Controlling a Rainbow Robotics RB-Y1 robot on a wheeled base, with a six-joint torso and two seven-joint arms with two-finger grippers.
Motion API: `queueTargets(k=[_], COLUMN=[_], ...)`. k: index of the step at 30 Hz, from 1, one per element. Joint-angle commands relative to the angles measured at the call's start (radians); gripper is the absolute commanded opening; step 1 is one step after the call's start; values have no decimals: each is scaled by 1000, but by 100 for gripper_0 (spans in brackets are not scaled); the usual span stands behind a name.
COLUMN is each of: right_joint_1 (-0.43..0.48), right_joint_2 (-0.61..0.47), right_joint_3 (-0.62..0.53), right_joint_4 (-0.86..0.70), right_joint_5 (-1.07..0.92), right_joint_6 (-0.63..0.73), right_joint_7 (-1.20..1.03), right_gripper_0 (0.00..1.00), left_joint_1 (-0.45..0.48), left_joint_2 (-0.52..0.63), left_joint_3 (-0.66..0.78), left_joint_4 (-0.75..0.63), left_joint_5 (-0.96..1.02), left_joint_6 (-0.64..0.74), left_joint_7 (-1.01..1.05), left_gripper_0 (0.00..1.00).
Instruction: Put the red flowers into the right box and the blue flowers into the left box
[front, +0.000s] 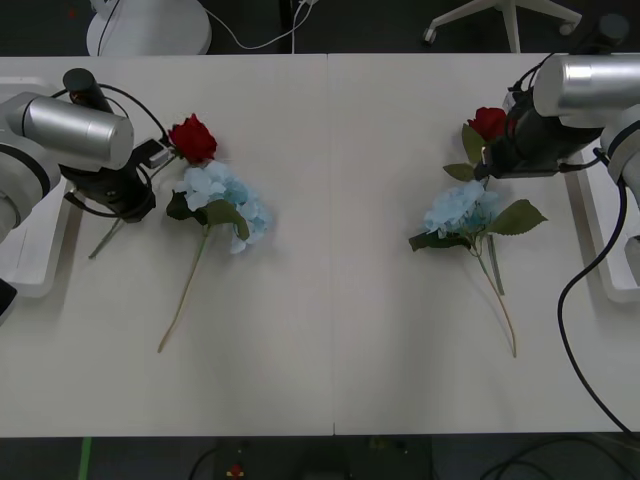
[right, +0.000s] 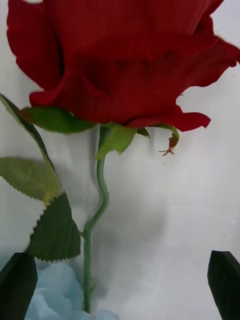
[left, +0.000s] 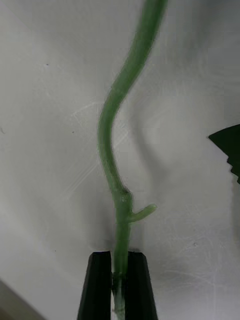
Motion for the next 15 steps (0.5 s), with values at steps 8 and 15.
queueTargets(k=[8, 15], right_joint_1=[-17, -19], right_joint_2=[59, 71], right_joint_3=[-22, -21], right_joint_4=[89, 118], right_joint_5=[12, 13], right_joint_6=[-74, -74], right_joint_7=[-51, -57], right_gripper_0=[99, 99], left_joint_1=[-48, -46], left_joint_2=[40, 52], left_joint_3=[60, 211], left_joint_4=[-73, -192], left_joint_5=[6, 33], left_joint_6=[-43, -2], left_joint_7=[64, 55], left_gripper_0=[0, 0])
